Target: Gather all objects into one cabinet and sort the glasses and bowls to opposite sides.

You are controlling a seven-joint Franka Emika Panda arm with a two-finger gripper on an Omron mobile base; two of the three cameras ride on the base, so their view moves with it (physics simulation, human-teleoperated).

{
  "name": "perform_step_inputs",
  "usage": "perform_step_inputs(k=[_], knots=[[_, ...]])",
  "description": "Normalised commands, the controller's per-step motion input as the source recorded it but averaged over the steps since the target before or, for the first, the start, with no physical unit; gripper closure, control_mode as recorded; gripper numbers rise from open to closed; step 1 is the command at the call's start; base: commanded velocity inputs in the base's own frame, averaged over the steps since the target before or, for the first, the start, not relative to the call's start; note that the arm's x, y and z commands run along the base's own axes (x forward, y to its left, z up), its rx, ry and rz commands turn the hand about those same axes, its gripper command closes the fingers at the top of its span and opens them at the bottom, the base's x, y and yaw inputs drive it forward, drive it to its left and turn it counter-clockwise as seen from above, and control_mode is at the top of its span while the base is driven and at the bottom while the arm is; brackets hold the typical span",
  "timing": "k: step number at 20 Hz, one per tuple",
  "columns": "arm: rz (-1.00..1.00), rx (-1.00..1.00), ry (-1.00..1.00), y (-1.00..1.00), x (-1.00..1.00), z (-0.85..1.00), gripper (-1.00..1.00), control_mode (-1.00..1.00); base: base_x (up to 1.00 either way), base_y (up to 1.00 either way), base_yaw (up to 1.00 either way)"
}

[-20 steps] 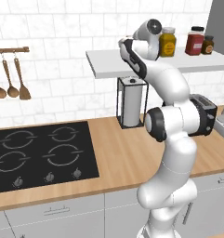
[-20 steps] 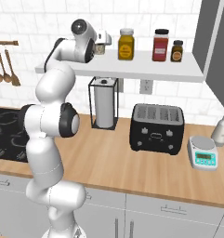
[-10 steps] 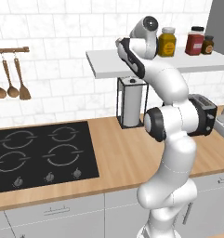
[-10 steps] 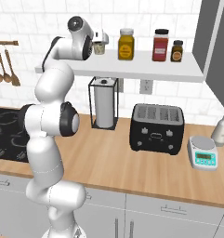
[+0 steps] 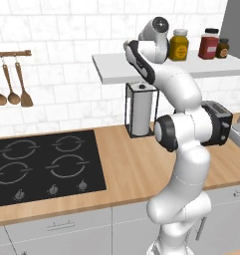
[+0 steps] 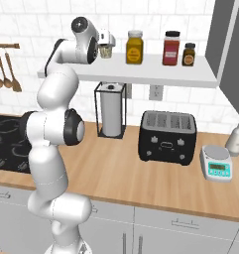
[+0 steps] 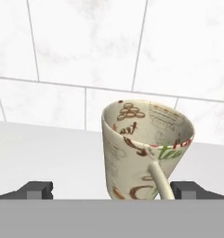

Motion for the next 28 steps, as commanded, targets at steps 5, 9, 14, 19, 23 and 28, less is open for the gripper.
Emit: perform_step_inputs(k=[5, 9, 14, 19, 23, 28], knots=[[0.00, 0.00, 0.00, 0.00, 0.00, 0.00, -1.00, -1.00, 0.00, 0.00, 0.00], [0.00, 0.00, 0.00, 0.00, 0.00, 0.00, 1.00, -1.00, 0.00, 0.00, 0.00], [0.00, 0.00, 0.00, 0.00, 0.00, 0.00, 1.00, -1.00, 0.00, 0.00, 0.00], [0.00, 0.00, 0.00, 0.00, 0.00, 0.00, 1.00, -1.00, 0.00, 0.00, 0.00], [0.00, 0.00, 0.00, 0.00, 0.00, 0.00, 1.00, -1.00, 0.00, 0.00, 0.00], [0.00, 0.00, 0.00, 0.00, 0.00, 0.00, 1.00, -1.00, 0.00, 0.00, 0.00]])
